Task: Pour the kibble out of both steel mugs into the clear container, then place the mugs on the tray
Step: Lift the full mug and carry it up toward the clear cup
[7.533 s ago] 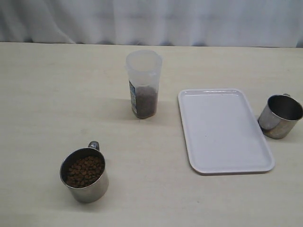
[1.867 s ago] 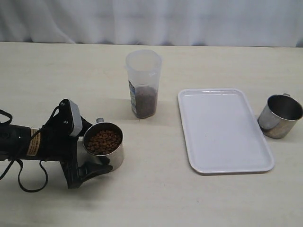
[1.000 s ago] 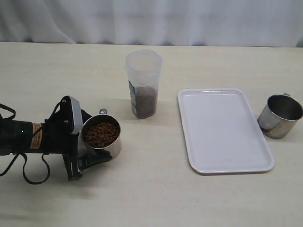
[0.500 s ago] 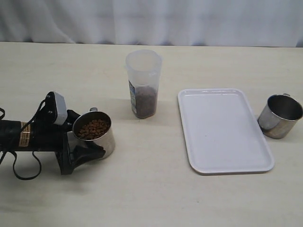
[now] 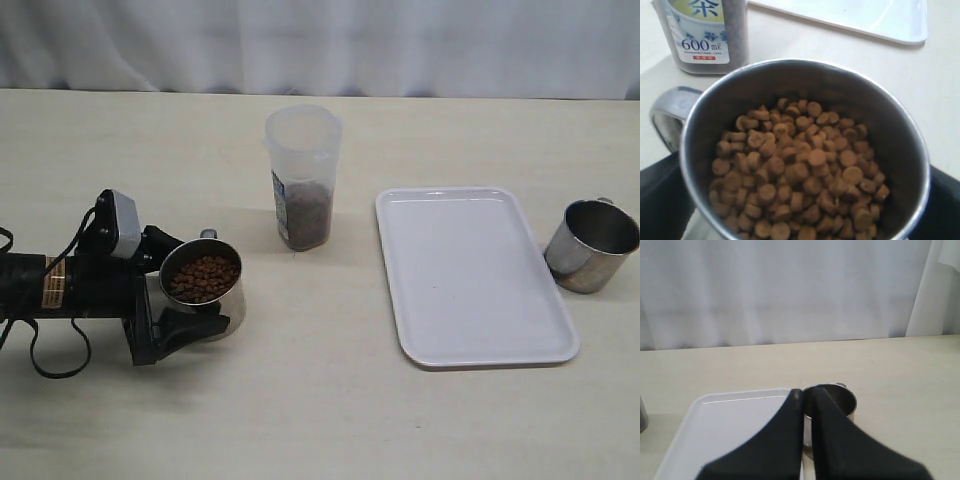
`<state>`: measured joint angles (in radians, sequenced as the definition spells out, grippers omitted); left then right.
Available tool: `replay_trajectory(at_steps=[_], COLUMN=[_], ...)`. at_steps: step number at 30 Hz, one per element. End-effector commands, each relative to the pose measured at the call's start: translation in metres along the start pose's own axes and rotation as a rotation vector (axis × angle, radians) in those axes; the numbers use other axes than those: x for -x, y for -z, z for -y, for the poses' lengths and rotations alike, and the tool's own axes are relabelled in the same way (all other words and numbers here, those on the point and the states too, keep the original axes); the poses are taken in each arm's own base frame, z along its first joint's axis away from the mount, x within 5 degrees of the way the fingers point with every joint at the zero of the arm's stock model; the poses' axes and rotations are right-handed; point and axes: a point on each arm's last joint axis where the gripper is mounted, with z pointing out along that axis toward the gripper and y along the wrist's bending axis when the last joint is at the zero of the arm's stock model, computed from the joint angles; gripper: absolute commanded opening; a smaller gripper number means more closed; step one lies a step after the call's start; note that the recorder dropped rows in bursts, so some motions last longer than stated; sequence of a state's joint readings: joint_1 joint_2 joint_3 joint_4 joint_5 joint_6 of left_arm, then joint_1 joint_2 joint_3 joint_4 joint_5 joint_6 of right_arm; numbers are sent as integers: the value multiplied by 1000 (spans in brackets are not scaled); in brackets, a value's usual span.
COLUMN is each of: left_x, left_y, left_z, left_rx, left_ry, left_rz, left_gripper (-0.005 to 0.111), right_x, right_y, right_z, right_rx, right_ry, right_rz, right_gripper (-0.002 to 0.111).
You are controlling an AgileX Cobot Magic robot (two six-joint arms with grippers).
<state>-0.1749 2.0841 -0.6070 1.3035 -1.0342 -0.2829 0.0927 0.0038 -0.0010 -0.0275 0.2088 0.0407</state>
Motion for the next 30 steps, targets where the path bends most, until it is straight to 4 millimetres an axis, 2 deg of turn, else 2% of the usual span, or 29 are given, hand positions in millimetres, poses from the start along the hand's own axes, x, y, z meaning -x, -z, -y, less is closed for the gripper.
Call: replay_trajectory(at_steps=[1, 8, 15, 17, 22, 25, 30], left_x=[2, 5, 6, 6, 6, 15, 45], left_y=[0, -13, -13, -13, -12, -5, 15], left_z=[-1, -3, -7, -7, -7, -8, -12], left_rx=[4, 7, 29, 29, 27, 17, 85], left_ry=[12, -23, -8, -8, -16, -19, -13], left_rz=[20, -46, -44, -44, -46, 1, 27], left_gripper=[79, 79, 76, 63, 3, 0, 0], right_x=[1, 1, 1, 1, 1, 1, 1], right_y=[0, 0, 0, 0, 0, 0, 0], right_z=[0, 0, 0, 0, 0, 0, 0], right_rx=[1, 1, 1, 1, 1, 1, 1], right_ry=[11, 11, 11, 11, 11, 11, 11], right_rz=[11, 11, 11, 11, 11, 11, 11], right_gripper=[4, 4, 4, 4, 4, 4, 4])
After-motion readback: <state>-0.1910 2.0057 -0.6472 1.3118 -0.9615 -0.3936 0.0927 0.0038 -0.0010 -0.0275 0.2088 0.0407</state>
